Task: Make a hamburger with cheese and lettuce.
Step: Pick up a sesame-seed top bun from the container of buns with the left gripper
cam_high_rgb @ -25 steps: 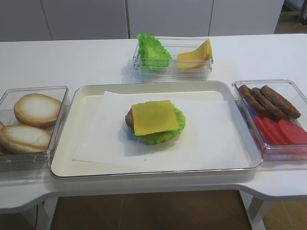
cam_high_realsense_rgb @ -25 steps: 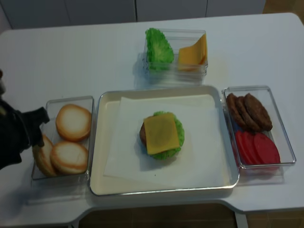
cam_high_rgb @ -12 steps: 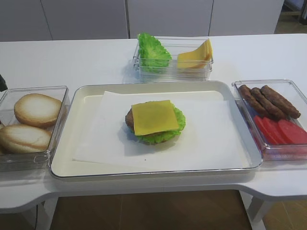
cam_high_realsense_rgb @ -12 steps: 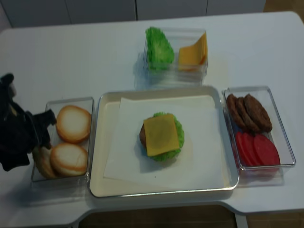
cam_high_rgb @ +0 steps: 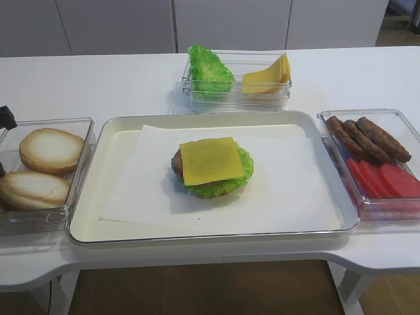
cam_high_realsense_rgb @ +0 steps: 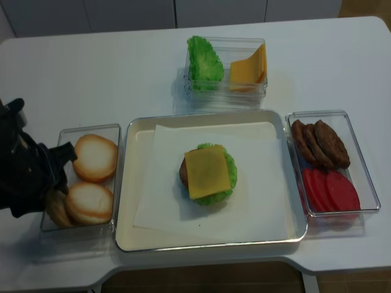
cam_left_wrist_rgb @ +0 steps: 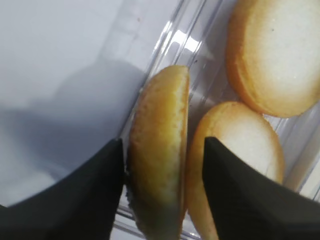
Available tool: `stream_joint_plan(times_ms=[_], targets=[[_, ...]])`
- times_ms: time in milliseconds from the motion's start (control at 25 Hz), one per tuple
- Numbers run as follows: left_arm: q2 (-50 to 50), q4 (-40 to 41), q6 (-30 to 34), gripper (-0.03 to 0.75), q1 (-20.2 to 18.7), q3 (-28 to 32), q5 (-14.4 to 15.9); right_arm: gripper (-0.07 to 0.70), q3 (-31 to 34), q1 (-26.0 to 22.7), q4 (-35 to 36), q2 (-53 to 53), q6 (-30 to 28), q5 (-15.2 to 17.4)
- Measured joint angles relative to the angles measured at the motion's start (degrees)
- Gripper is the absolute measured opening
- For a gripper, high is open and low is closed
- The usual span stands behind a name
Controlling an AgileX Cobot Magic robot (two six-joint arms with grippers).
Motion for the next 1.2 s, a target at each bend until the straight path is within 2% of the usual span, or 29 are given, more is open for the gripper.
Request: stream_joint_plan(times_ms=[560, 1200], targets=[[0.0, 0.1, 0.4, 0.237, 0.0, -0.1, 0.0, 0.091, 0.0, 0.0, 0.0, 0.0, 0.9, 0.0], [0.0, 0.1, 2.7, 0.220, 0.0, -0.1, 0.0, 0.091, 0.0, 0.0, 0.0, 0.0, 1.0, 0.0]])
